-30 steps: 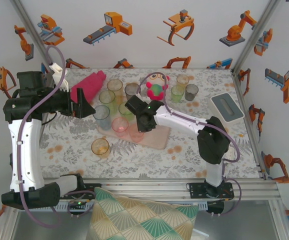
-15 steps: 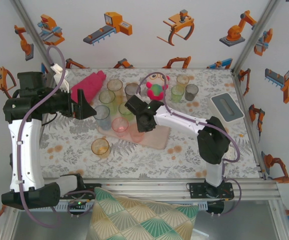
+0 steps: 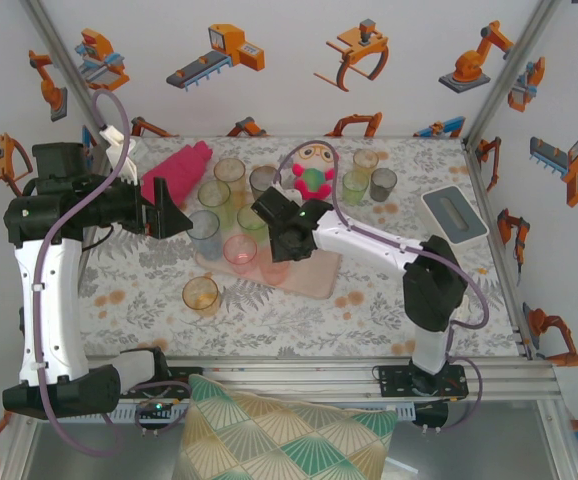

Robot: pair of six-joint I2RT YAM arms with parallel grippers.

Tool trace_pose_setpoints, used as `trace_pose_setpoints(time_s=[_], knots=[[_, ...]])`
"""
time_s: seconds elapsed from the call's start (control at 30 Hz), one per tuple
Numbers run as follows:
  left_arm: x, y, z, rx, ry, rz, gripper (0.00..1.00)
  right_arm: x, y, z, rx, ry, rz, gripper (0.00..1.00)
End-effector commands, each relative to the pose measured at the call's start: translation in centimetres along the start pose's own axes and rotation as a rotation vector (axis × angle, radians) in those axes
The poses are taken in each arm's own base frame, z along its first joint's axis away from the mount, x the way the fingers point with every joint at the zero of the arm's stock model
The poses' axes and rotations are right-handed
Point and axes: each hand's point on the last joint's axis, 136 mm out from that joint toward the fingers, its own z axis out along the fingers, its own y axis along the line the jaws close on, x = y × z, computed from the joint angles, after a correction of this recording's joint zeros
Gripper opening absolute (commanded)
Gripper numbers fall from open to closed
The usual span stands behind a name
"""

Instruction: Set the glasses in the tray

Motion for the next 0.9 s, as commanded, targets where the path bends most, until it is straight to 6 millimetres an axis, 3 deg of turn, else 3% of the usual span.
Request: trace_pose_setpoints(time_s=[0.0, 0.17, 0.33, 0.63, 0.77, 0.87], knots=[[-0.4, -0.5, -0.7, -0.007, -0.015, 0.033, 0.97, -1.1, -0.2, -3.1, -0.002, -0.081, -0.010, 0.42], [0.2, 0.1, -0.5, -0.035, 0.000, 0.025, 0.97, -1.6, 0.3, -6.0, -0.021, -0.129, -0.019, 0.43], [1.1, 2.5, -0.3, -0.156, 0.039, 0.017, 0.97, -1.7, 3.3, -7.9, -0.069, -0.144, -0.057, 0.43], [0.5, 5.4, -1.5, -0.315, 0.003, -0.039, 0.97, 0.7, 12.7, -7.3, -0.251, -0.107, -0.088, 0.43], [0.2, 5.1, -1.8, -0.309, -0.015, -0.037, 0.97, 2.5, 15.2, -6.3, -0.256, -0.075, -0.134, 0.43], [0.2, 4.6, -2.0, -0.296, -0.021, -0.030, 0.97, 3.4, 16.0, -5.6, -0.253, -0.056, -0.144, 0.43]])
